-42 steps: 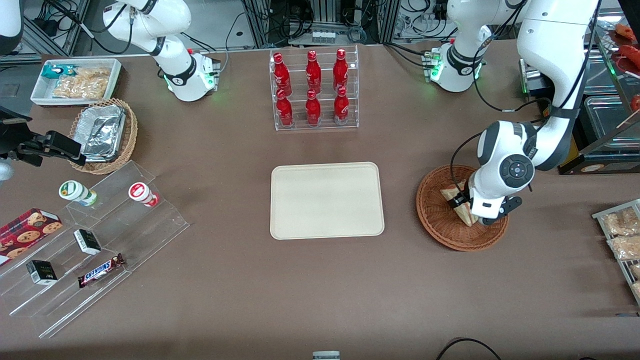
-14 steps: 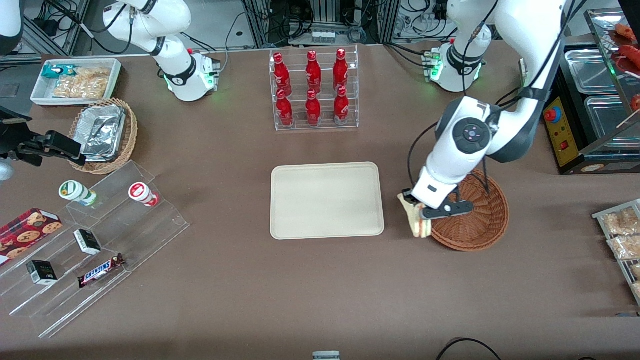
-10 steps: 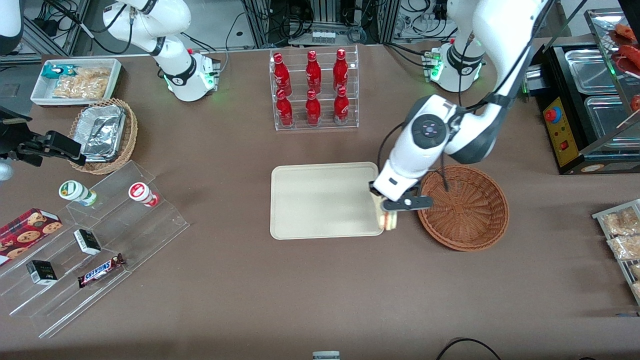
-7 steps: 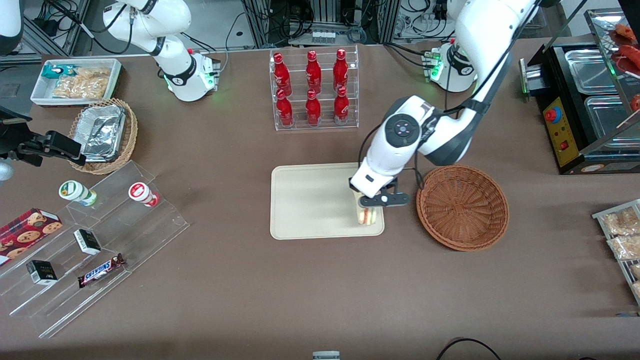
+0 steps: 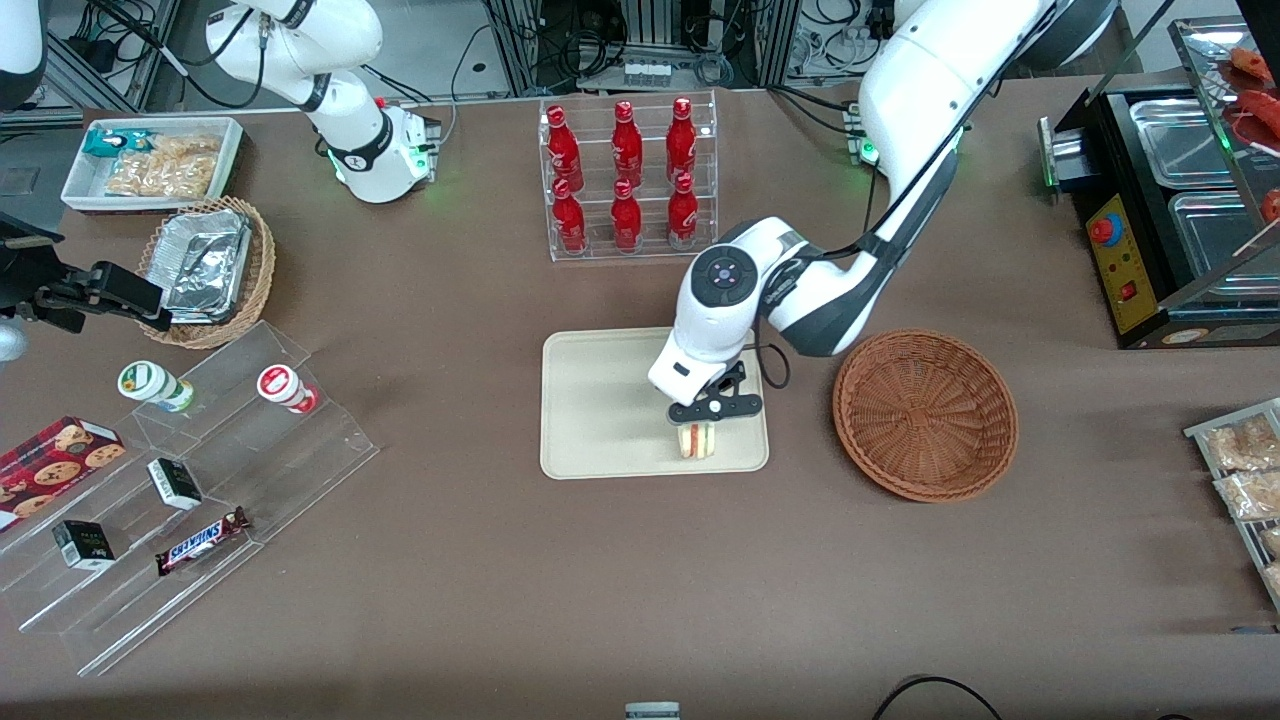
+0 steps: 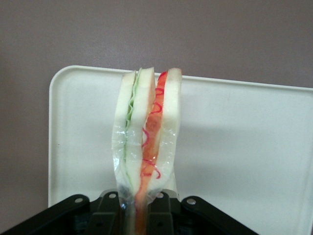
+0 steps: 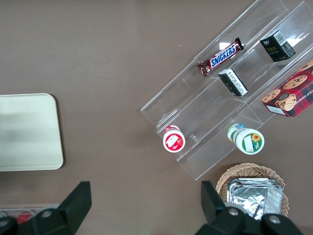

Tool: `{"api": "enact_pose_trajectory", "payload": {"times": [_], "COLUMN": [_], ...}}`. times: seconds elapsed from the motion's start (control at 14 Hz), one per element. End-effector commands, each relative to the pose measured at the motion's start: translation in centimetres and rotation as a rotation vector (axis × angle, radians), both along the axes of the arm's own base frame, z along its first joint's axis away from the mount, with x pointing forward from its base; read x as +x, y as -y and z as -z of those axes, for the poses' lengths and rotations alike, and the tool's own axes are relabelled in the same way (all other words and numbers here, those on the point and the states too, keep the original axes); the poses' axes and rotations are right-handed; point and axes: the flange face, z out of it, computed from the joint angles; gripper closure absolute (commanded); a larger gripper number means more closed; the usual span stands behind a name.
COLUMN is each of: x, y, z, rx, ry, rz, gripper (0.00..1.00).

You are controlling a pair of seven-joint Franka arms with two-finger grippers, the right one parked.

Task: Place sandwich from basket to tray
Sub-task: 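Lower the sandwich onto the tray and open the left gripper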

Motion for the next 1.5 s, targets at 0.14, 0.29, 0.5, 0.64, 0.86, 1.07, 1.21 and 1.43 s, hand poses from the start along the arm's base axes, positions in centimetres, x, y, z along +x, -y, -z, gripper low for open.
{"api": "enact_pose_trajectory", "payload": {"times": [0.14,0.29,0.5,0.64,0.86,1.07,1.21,1.43], "x": [-0.4,-1.6,-2.4,-2.5,-2.2,-2.1,-2.1,-1.1], "y": [2.0,3.1,4.7,4.9,5.0,4.9,4.9,4.1], "z": [1.0,1.7,2.7,3.1,3.5,3.6,3.6,2.6], "rx": [0.027,0.033,0.038,0.039,0.034,0.030,0.029,0.028], "ry": [0.006,-0.005,-0.003,-0.007,-0.010,-0.009,-0.007,0.008], "rz": [0.005,0.030,0.057,0.049,0.044,0.038,0.028,0.011], "gripper": [0.87,0.87,0.85,0.77,0.53,0.25,0.08,0.00]}}
